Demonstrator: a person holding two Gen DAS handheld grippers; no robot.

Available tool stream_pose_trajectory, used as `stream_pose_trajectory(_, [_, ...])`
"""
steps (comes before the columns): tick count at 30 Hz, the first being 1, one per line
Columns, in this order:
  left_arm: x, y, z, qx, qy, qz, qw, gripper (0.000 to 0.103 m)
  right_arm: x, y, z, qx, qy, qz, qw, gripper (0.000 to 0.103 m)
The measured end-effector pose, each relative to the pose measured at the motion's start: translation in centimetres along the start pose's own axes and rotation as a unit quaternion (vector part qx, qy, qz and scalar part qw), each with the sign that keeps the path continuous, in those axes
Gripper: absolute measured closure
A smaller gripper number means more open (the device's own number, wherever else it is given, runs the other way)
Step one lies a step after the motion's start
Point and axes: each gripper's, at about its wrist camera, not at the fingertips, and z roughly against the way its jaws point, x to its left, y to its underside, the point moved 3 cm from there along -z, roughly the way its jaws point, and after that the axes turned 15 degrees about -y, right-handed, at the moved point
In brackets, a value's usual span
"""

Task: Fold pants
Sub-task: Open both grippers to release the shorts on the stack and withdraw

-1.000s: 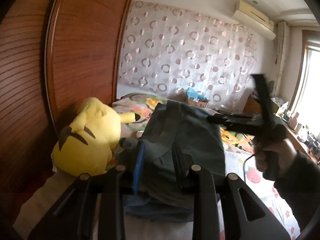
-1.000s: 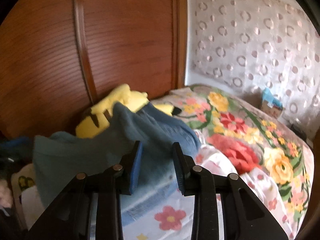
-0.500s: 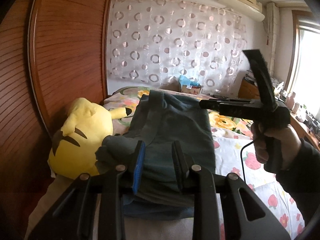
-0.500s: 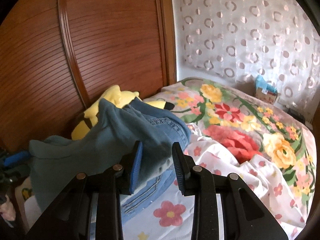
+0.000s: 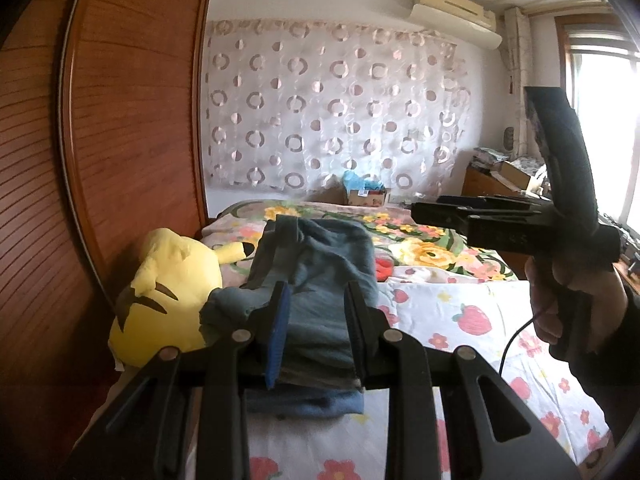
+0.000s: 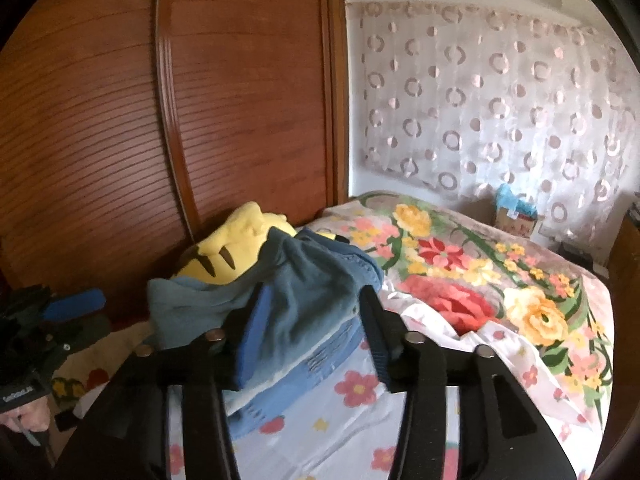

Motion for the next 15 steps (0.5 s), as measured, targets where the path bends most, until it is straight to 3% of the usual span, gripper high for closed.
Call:
stream_pose_trajectory(6, [-0.6, 0.0, 3.3, -0.017, 0.012, -0.013, 0.9997, 0.076, 1.8, 1.3, 3.7, -0.018, 0.022, -0.013, 0.999, 0.04])
stream_pose_trajectory(15, [-1.8, 0.4, 6.9, -0.029, 0.043, -0.03, 0.9982, 0.061, 4.7, 3.7, 9.1, -0.04, 0.044, -0.023, 0.998, 0.034])
